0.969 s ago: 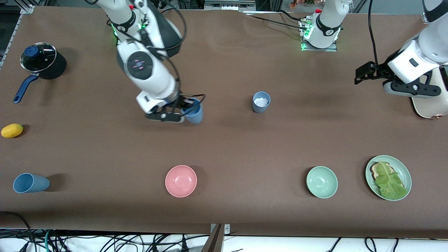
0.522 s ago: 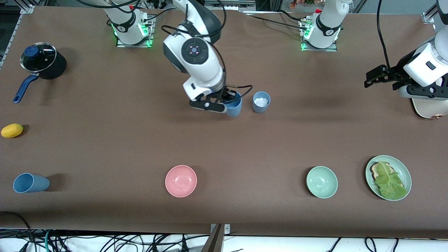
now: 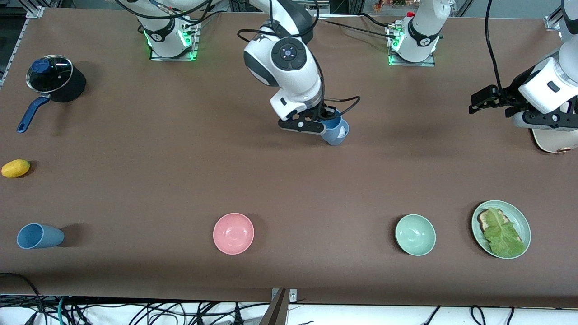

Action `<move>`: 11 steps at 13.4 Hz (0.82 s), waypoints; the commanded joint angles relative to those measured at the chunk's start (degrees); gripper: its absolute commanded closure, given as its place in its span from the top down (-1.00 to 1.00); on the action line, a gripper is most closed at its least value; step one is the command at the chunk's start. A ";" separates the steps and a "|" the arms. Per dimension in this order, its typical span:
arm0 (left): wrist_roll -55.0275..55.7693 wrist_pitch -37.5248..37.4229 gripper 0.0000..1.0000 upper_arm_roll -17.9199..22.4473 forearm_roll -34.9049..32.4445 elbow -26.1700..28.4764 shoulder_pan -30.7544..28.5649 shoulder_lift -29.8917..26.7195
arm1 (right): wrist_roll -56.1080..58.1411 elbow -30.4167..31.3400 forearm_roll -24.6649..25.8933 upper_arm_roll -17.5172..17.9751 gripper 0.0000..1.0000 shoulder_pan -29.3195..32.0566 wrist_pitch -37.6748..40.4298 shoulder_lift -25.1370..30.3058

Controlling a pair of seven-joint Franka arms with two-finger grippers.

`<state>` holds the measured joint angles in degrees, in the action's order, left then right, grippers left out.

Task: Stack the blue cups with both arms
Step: 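Carry the held blue cup with the right gripper over the placed cup, then lower the held cup into the placed cup and open the right gripper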

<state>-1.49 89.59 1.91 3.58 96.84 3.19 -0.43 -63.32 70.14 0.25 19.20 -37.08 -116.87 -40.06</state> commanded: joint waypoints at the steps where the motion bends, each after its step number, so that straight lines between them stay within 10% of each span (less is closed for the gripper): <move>1: -0.44 -0.73 1.00 -0.15 -0.33 -1.74 0.06 0.69 | -0.32 -4.75 0.80 -0.39 -1.00 -1.42 1.11 -3.36; 11: -0.26 -0.73 1.00 -0.15 -0.24 -1.74 0.06 0.69 | 0.92 -5.80 1.33 -0.48 -1.00 -3.71 3.32 -5.82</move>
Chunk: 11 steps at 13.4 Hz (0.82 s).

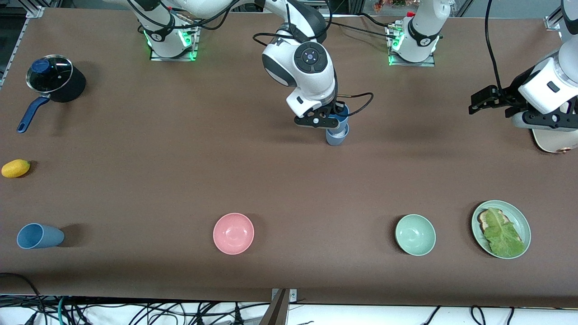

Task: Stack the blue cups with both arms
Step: 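Lower the held cup into the placed cup and open the right gripper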

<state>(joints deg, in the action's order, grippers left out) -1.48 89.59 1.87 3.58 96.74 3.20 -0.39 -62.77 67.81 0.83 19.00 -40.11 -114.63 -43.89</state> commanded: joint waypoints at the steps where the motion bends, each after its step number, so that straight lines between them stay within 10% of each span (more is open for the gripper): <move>1: -0.28 -0.73 1.00 -0.11 -0.24 -1.55 0.05 0.65 | 0.37 -4.26 0.75 -0.28 -1.00 -0.76 1.17 -2.69; 11: -0.11 -0.73 1.00 -0.20 -0.24 -1.55 0.05 0.74 | 0.28 -4.80 0.84 -0.28 -1.00 -1.55 0.38 -3.92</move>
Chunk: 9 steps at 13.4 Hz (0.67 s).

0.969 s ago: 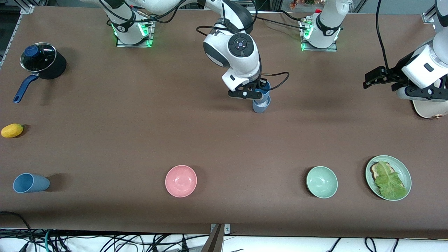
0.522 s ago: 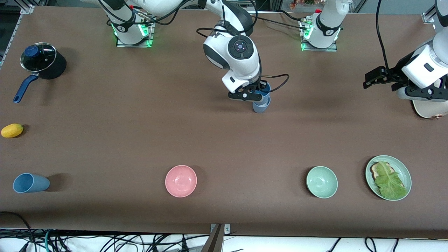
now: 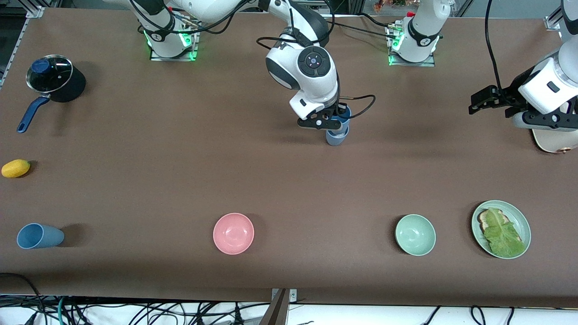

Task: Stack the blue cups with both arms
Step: 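Lower the held cup into the placed cup and open the right gripper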

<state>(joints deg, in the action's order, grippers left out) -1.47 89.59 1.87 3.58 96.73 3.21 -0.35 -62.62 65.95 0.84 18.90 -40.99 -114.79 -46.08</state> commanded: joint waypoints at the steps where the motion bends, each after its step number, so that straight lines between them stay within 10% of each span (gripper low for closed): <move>1: -0.11 -0.73 1.00 -0.20 -0.33 -1.55 0.05 0.70 | 0.13 -2.93 0.92 -0.27 -1.00 -0.67 0.45 -1.82; 4: -0.11 -0.73 1.00 -0.20 -0.24 -1.55 0.05 0.61 | 0.13 -2.85 1.62 -0.27 -0.83 -0.59 0.10 -1.82; 9: -0.11 -0.73 1.00 -0.20 -0.24 -1.55 0.13 0.61 | -0.23 -2.84 4.07 -0.36 1.00 -0.94 -0.52 -1.82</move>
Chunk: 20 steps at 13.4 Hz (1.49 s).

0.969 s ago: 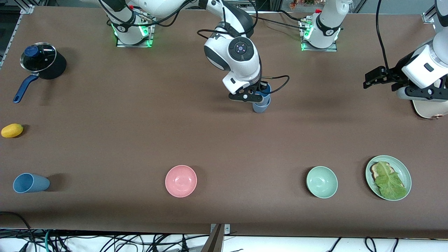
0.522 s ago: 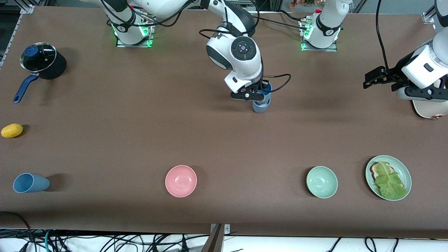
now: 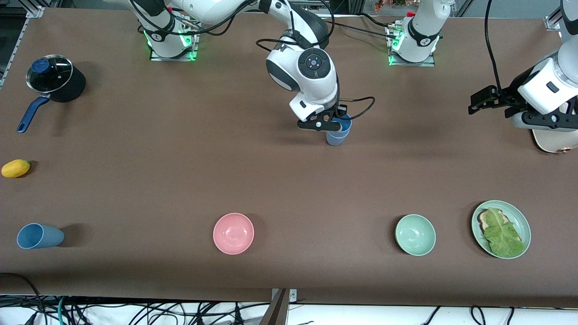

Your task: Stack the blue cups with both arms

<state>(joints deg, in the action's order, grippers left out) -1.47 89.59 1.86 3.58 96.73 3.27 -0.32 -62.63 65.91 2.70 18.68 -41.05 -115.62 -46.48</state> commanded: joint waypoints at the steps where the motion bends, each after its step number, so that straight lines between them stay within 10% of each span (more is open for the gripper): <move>1: -0.11 -0.73 1.00 -0.19 -0.24 -1.54 0.07 0.58 | -0.04 -2.80 2.48 -0.22 1.00 -0.96 0.31 -1.42; 14: 0.15 -0.73 1.00 -0.19 -0.24 -1.54 0.07 0.67 | 22.19 -2.54 3.00 -0.66 1.00 24.67 22.79 7.89; 20: 0.15 -0.73 1.00 -0.19 -0.24 -1.63 0.07 0.59 | 35.87 -2.54 5.74 -13.29 1.00 29.53 25.96 10.53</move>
<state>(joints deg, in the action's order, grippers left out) -1.40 89.59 1.78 3.58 96.67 3.29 -0.31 -31.26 62.77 8.31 8.75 -11.43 -91.92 -37.95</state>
